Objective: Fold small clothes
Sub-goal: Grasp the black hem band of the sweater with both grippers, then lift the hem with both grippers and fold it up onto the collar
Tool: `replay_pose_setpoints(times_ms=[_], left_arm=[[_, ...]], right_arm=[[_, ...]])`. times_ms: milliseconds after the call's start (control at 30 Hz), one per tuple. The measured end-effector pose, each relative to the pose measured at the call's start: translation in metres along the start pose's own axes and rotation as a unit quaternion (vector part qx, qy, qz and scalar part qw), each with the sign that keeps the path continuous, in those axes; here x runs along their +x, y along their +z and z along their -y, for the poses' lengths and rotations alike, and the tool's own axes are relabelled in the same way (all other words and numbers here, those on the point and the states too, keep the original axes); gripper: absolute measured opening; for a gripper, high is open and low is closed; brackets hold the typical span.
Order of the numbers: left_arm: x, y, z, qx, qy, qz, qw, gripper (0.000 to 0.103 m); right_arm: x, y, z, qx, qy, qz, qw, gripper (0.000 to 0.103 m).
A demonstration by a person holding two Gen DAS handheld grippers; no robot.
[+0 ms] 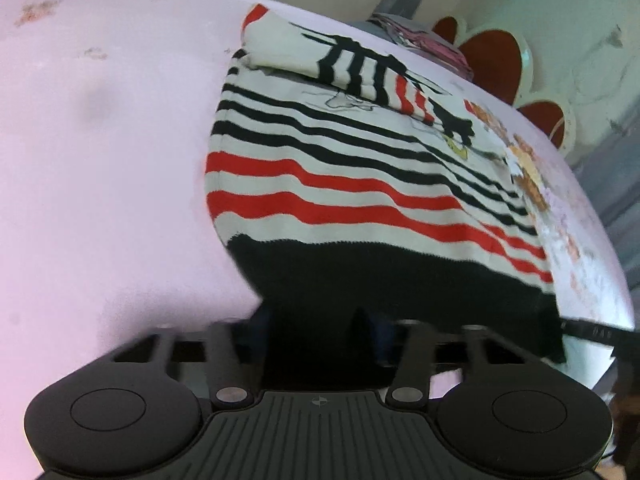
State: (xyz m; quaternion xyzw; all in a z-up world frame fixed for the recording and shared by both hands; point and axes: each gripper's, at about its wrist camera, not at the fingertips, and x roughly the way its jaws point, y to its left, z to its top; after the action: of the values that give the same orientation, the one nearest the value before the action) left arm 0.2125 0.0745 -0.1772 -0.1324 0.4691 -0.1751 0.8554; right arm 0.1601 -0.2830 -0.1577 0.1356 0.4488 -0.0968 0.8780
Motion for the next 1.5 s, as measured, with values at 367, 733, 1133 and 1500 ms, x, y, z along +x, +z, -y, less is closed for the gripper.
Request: replay_pose_setpoints(times_ms=[367, 733, 1133, 1500], left_arm=[[-0.008, 0.02, 0.013, 0.028, -0.039, 0.016, 0.9987, 0.011], [-0.03, 0.091, 0.033, 0.028, -0.069, 0.098, 0.9924, 0.011], [0.015, 0.184, 0.044, -0.02, -0.072, 0.164, 0.9836, 0.011], [0.093, 0.265, 0.041, -0.057, -0.021, 0.161, 0.9851, 0.011]], right_arm=[[-0.014, 0.013, 0.005, 0.021, 0.055, 0.017, 0.998, 0.011], [-0.037, 0.082, 0.001, -0.005, 0.101, 0.096, 0.99, 0.01], [0.012, 0.19, -0.012, -0.018, 0.121, 0.142, 0.982, 0.01], [0.104, 0.279, 0.002, 0.05, 0.137, 0.116, 0.983, 0.01]])
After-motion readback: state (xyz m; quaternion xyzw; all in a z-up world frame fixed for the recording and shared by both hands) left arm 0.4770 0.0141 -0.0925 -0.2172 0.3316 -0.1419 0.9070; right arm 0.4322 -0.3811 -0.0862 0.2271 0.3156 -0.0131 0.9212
